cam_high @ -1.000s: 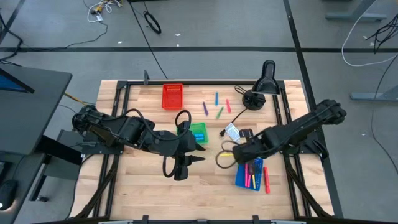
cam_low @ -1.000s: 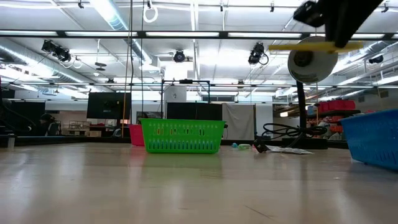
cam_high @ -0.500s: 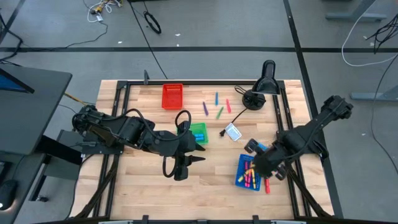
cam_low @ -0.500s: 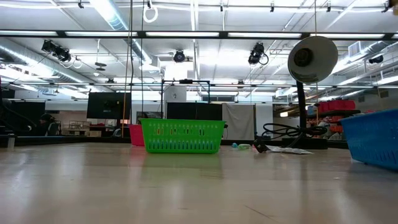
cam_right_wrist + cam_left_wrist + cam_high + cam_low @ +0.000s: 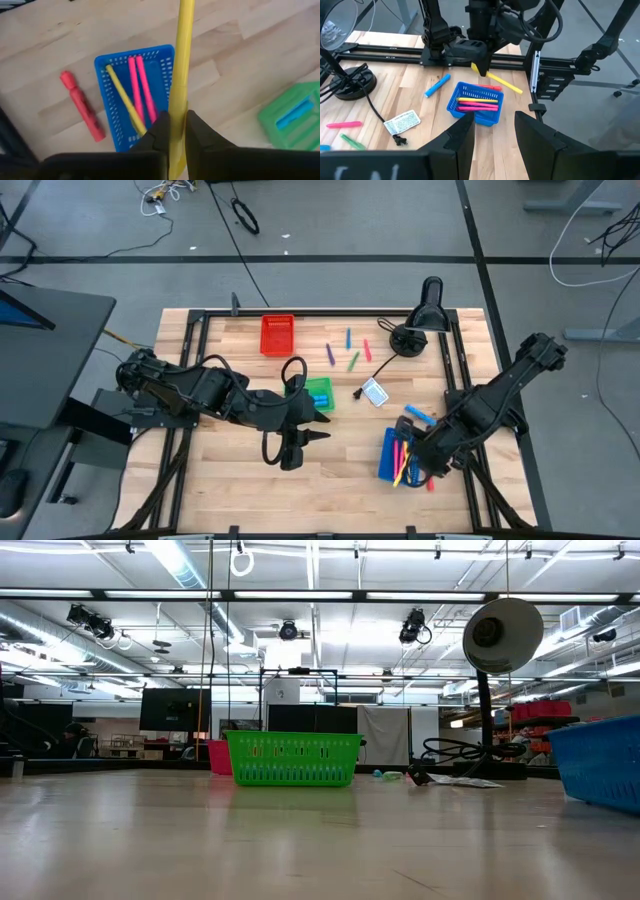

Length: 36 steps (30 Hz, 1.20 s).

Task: Pick & Place Markers
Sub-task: Put the large yellow pen into the blue bin

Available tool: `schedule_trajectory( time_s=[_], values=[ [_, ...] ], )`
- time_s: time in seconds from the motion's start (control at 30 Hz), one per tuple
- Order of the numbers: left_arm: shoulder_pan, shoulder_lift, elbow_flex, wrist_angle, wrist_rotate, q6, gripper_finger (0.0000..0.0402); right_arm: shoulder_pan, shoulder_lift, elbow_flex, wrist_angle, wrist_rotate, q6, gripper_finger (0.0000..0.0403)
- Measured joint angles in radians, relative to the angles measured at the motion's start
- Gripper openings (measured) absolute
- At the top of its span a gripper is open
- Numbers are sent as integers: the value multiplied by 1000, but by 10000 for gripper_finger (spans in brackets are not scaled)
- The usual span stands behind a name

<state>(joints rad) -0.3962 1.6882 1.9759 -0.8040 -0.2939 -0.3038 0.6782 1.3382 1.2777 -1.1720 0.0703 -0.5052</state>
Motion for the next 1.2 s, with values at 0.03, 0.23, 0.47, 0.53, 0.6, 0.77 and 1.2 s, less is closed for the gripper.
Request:
schedule_trajectory(
  time_s=[0.03,0.23,0.47,0.53,0.6,0.77,1.2],
  values=[
    [0,0,0,0,0,0,145,0,1,-8,13,0,-17,18],
    [0,0,0,0,0,0,145,0,1,-90,82,0,-109,18],
    [0,0,0,0,0,0,145,-1,1,-211,242,-9,-184,18],
    [0,0,0,0,0,1,145,-3,1,-247,282,-11,-207,17],
    [0,0,0,0,0,1,145,-5,1,-289,333,-11,-221,17],
    [0,0,0,-1,0,1,145,-20,1,-408,461,-11,-260,17],
    [0,0,0,-1,-1,4,145,-95,-126,-581,615,-8,-316,22]
  ],
)
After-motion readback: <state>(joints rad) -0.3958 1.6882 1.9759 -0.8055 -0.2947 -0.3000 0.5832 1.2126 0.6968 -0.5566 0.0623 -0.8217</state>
